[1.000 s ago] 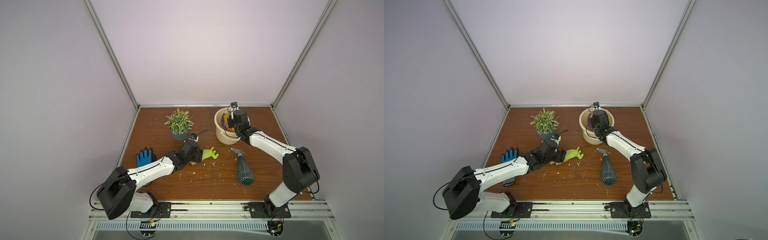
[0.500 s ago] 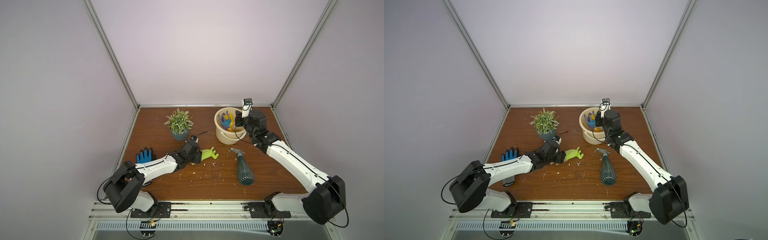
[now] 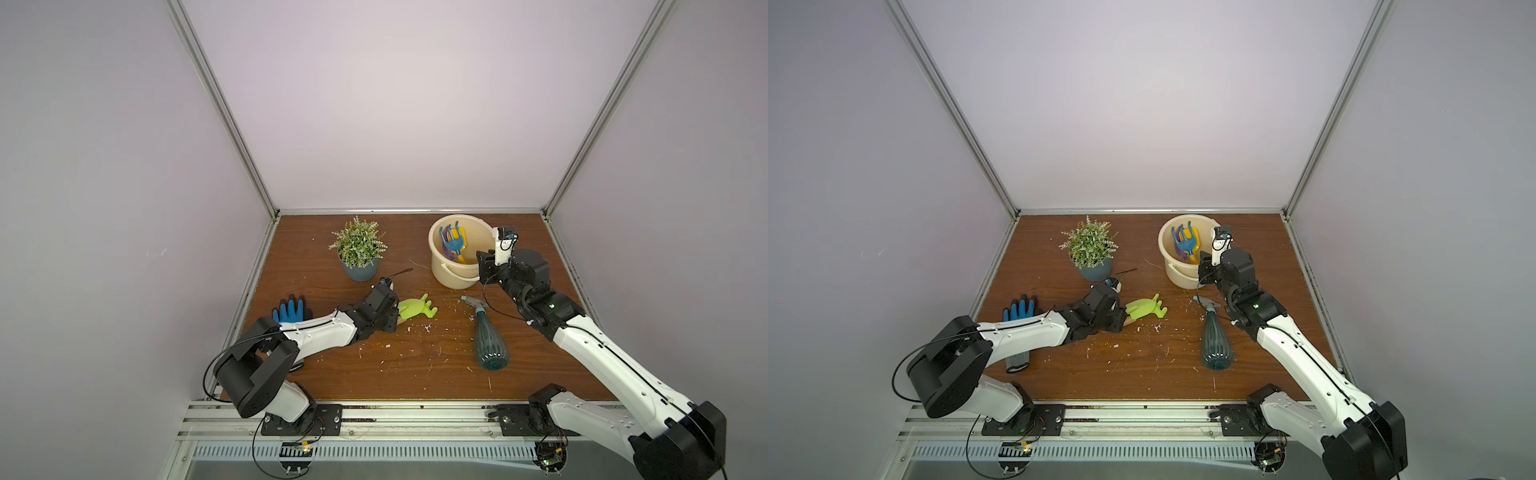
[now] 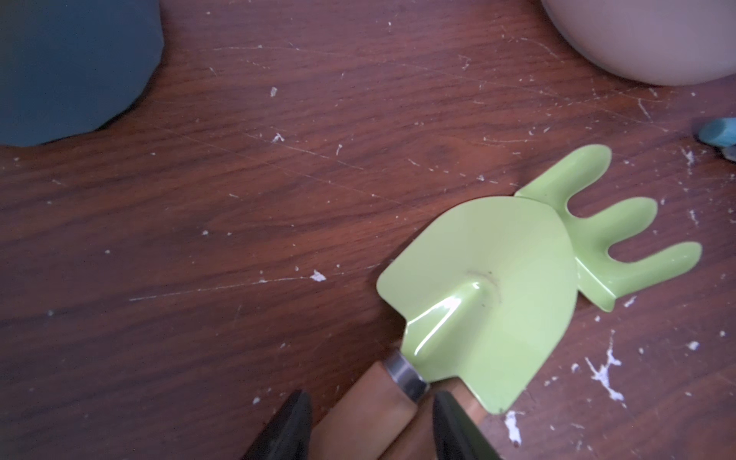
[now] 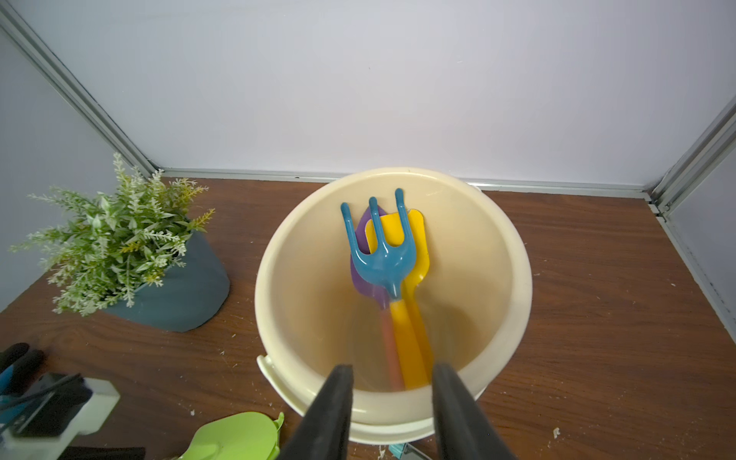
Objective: Organize the gardening tools
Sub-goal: Pick up the gardening tool from the center of the board.
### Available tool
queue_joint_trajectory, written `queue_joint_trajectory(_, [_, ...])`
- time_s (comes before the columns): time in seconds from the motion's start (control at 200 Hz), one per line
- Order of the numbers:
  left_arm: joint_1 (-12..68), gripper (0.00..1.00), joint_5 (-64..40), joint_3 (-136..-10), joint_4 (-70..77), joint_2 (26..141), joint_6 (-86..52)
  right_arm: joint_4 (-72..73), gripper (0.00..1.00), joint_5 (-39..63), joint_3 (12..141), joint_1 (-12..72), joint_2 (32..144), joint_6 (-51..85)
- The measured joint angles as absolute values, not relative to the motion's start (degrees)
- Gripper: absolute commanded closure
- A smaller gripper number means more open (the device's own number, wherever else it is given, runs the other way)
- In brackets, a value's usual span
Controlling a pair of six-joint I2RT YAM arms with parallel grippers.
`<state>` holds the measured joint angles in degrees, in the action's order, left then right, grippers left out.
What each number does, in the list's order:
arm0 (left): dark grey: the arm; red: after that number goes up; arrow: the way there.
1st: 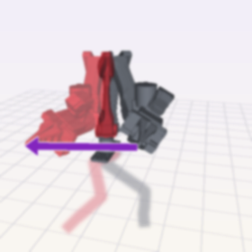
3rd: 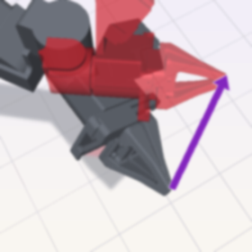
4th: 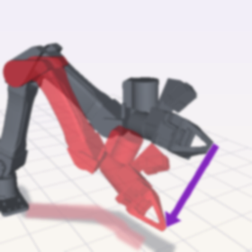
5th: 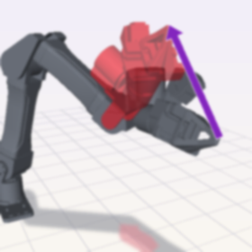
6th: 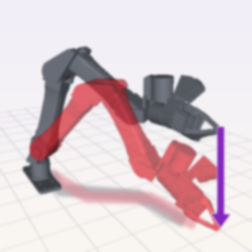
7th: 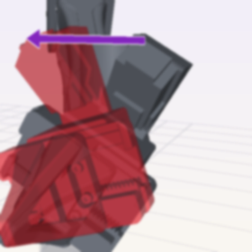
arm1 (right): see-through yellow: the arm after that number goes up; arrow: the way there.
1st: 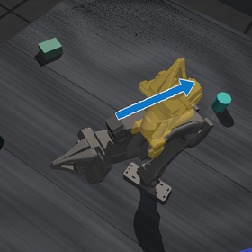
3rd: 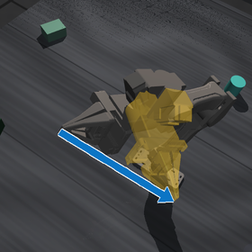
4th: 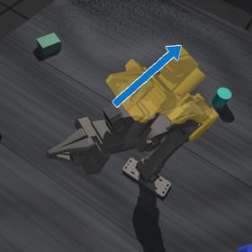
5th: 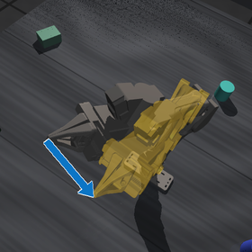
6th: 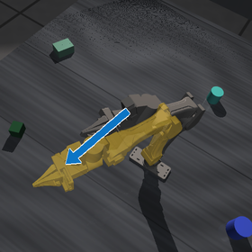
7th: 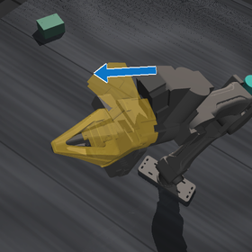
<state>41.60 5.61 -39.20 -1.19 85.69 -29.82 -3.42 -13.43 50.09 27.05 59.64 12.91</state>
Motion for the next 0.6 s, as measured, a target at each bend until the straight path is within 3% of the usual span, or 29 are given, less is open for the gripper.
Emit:
queue_joint_trajectory(0.215, [41.58,0.54,5.67,-39.57,-0.25,87.29,-29.32,-3.62,0.61,-12.88,49.95,27.31,58.87,13.87])
queue_joint_trajectory(0.6, [41.54,0.49,5.32,-40.23,-0.47,89.8,-28.62,-3.68,0.61,-11.68,48.66,28.05,58.83,15.53])
